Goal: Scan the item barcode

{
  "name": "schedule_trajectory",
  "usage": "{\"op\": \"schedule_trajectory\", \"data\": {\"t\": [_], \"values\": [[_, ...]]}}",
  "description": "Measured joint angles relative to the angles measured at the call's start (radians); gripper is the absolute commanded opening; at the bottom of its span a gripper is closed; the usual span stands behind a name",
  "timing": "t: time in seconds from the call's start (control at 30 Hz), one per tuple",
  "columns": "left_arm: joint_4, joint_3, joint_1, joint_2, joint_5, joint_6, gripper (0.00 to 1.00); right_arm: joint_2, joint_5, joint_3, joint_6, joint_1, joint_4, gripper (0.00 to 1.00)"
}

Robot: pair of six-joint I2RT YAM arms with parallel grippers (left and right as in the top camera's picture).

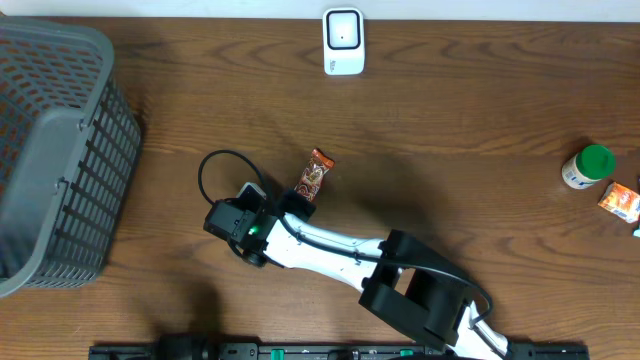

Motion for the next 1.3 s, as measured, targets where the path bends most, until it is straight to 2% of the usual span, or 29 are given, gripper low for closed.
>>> {"op": "schedule_trajectory", "data": {"t": [0.07, 0.13, 0.23, 0.33, 0.37, 0.4, 0.57, 0.73, 0.87, 1.03, 1.17, 1.3], "values": [[0.0, 0.0, 0.0, 0.0, 0.0, 0.0, 0.86, 0.01, 0.014, 0.01, 0.0, -0.008, 0.002, 0.87], [0.0, 0.0, 0.0, 0.0, 0.0, 0.0, 0.86, 0.018, 0.029, 0.016, 0.0, -0.022, 0.002, 0.79], [0.0, 0.0, 0.0, 0.0, 0.0, 0.0, 0.86, 0.03, 0.045, 0.019, 0.0, -0.046, -0.005, 0.47], [0.0, 0.0, 0.0, 0.0, 0.0, 0.0, 0.86, 0.047, 0.065, 0.014, 0.011, -0.068, -0.034, 0.22], [0.0, 0.0, 0.0, 0.0, 0.0, 0.0, 0.86, 0.051, 0.079, 0.011, 0.011, -0.074, -0.042, 0.09], [0.0, 0.0, 0.0, 0.0, 0.0, 0.0, 0.86, 0.055, 0.091, 0.009, 0.011, -0.078, -0.05, 0.01], [0.0, 0.0, 0.0, 0.0, 0.0, 0.0, 0.86, 0.059, 0.118, 0.009, 0.032, -0.075, -0.089, 0.01], [0.0, 0.0, 0.0, 0.0, 0.0, 0.0, 0.86, 0.057, 0.032, 0.053, 0.049, -0.072, -0.253, 0.01], [0.0, 0.0, 0.0, 0.0, 0.0, 0.0, 0.86, 0.016, -0.163, 0.134, 0.035, -0.073, -0.305, 0.01], [0.0, 0.0, 0.0, 0.0, 0.0, 0.0, 0.86, -0.177, -0.412, 0.198, -0.018, -0.098, -0.249, 0.01], [0.0, 0.0, 0.0, 0.0, 0.0, 0.0, 0.86, -0.338, -0.624, 0.227, -0.039, -0.171, -0.257, 0.01], [0.0, 0.0, 0.0, 0.0, 0.0, 0.0, 0.86, -0.367, -0.908, 0.22, -0.105, -0.272, -0.253, 0.01]]}}
